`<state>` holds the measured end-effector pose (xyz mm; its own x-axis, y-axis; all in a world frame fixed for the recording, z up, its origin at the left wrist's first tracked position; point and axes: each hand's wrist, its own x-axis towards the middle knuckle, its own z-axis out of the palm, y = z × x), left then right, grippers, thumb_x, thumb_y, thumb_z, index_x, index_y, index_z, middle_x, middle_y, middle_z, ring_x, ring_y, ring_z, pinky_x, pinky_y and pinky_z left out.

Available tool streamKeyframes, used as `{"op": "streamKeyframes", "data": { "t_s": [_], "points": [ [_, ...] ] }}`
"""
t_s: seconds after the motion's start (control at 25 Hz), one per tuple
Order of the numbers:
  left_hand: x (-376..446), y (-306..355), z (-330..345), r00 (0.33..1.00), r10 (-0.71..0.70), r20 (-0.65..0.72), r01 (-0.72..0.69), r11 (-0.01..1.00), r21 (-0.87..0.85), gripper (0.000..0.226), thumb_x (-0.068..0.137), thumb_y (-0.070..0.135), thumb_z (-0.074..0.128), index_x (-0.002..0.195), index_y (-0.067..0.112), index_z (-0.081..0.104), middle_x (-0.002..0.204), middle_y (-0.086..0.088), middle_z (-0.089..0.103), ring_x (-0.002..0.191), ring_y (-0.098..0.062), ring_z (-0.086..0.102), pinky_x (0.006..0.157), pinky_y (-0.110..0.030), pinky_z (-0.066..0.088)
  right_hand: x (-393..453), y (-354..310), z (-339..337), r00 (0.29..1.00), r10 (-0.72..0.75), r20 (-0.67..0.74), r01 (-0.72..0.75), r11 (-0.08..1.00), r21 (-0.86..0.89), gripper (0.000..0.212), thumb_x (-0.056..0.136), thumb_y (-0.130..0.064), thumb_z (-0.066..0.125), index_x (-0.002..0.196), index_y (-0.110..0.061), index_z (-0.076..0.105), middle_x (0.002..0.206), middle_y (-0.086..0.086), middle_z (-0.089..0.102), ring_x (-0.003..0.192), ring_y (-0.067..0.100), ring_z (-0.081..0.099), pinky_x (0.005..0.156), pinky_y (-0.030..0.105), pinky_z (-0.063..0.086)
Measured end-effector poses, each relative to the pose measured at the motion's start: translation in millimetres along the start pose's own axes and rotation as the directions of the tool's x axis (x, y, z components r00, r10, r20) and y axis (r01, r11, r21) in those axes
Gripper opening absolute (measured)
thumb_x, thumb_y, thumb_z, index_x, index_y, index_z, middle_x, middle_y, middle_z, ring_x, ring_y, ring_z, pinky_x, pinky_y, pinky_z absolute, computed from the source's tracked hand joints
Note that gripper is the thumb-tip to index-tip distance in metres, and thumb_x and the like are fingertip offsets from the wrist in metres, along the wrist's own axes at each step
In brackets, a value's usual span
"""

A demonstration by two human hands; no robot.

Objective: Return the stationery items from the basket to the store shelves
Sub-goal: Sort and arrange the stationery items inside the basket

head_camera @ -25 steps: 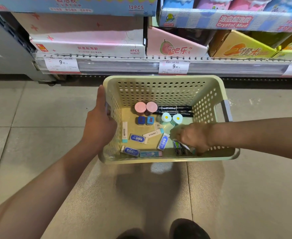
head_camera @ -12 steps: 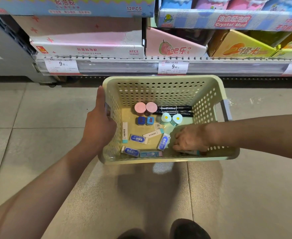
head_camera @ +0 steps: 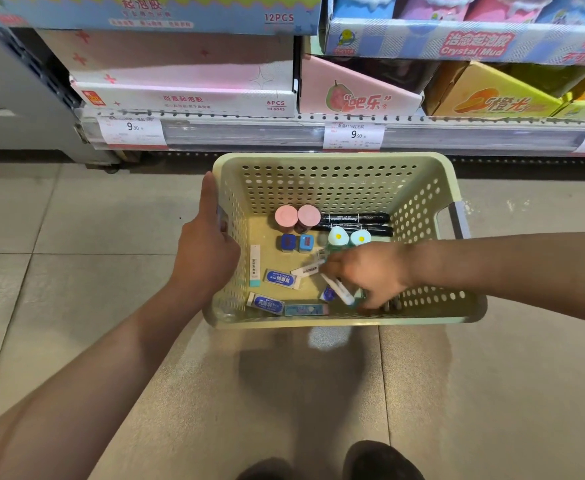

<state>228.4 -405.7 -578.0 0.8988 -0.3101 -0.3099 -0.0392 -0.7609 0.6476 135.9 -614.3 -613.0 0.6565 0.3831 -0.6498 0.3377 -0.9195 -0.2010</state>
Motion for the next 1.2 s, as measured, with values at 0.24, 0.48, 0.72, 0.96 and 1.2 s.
{"op": "streamKeyframes", "data": {
  "t_s": [0.24, 0.48, 0.72, 0.96, 1.2],
  "points": [
    [1, -2, 2, 1.000, 0.013, -0.018, -0.013, 1.000, -0.005, 0.078, 0.091, 0.007, 0.045, 0.150, 0.028, -0.001, 0.093, 0.002, 0.052, 0.064, 0.000, 0.043, 0.068, -0.030, 0.038, 47, -37, -6, 0.981, 0.033, -0.193, 0.048, 0.914, 0.403, 0.066, 0.077, -0.025, 0.071, 0.132, -0.003, 0.042, 0.117, 0.011, 0.056, 0.104, 0.024, 0.058, 0.080, 0.022, 0.048],
    [0, -1, 3, 1.000, -0.002, -0.027, 0.003, 1.000, 0.027, 0.081, 0.089, 0.002, 0.044, 0.150, 0.028, -0.001, 0.075, 0.005, 0.047, 0.060, -0.003, 0.041, 0.054, -0.022, 0.034, 99, -65, -27, 0.932, 0.149, -0.330, -0.163, 0.987, -0.015, 0.058, 0.076, -0.050, 0.062, 0.119, -0.011, 0.053, 0.116, 0.010, 0.048, 0.100, 0.027, 0.056, 0.076, 0.033, 0.042],
    [1, -1, 4, 1.000, -0.010, -0.025, 0.011, 1.000, 0.008, 0.082, 0.091, 0.005, 0.048, 0.150, 0.030, -0.002, 0.106, -0.002, 0.053, 0.069, -0.007, 0.046, 0.073, -0.027, 0.037, 126, -61, -32, 0.944, 0.158, -0.289, -0.223, 0.952, -0.209, 0.059, 0.083, -0.059, 0.052, 0.123, -0.015, 0.055, 0.121, 0.008, 0.050, 0.111, 0.024, 0.050, 0.095, 0.036, 0.035],
    [7, -12, 8, 0.997, 0.051, -0.058, -0.050, 0.998, 0.030, 0.084, 0.088, 0.008, 0.051, 0.150, 0.028, -0.001, 0.130, -0.009, 0.052, 0.095, -0.018, 0.050, 0.077, -0.030, 0.039, 95, -34, -48, 0.971, -0.045, -0.235, 0.064, 0.995, 0.072, 0.023, 0.087, -0.022, 0.057, 0.104, -0.009, 0.066, 0.100, 0.004, 0.063, 0.098, 0.023, 0.061, 0.076, 0.028, 0.043],
    [9, -15, 8, 0.994, 0.090, -0.066, -0.089, 0.996, 0.029, 0.078, 0.091, 0.013, 0.048, 0.150, 0.028, 0.000, 0.124, -0.009, 0.056, 0.101, -0.025, 0.058, 0.082, -0.038, 0.046, 44, -18, -9, 0.982, -0.119, 0.149, 0.166, 0.919, -0.356, 0.029, 0.088, 0.000, 0.049, 0.114, -0.009, 0.061, 0.111, 0.008, 0.065, 0.099, 0.027, 0.062, 0.070, 0.032, 0.050]
  ]
}}
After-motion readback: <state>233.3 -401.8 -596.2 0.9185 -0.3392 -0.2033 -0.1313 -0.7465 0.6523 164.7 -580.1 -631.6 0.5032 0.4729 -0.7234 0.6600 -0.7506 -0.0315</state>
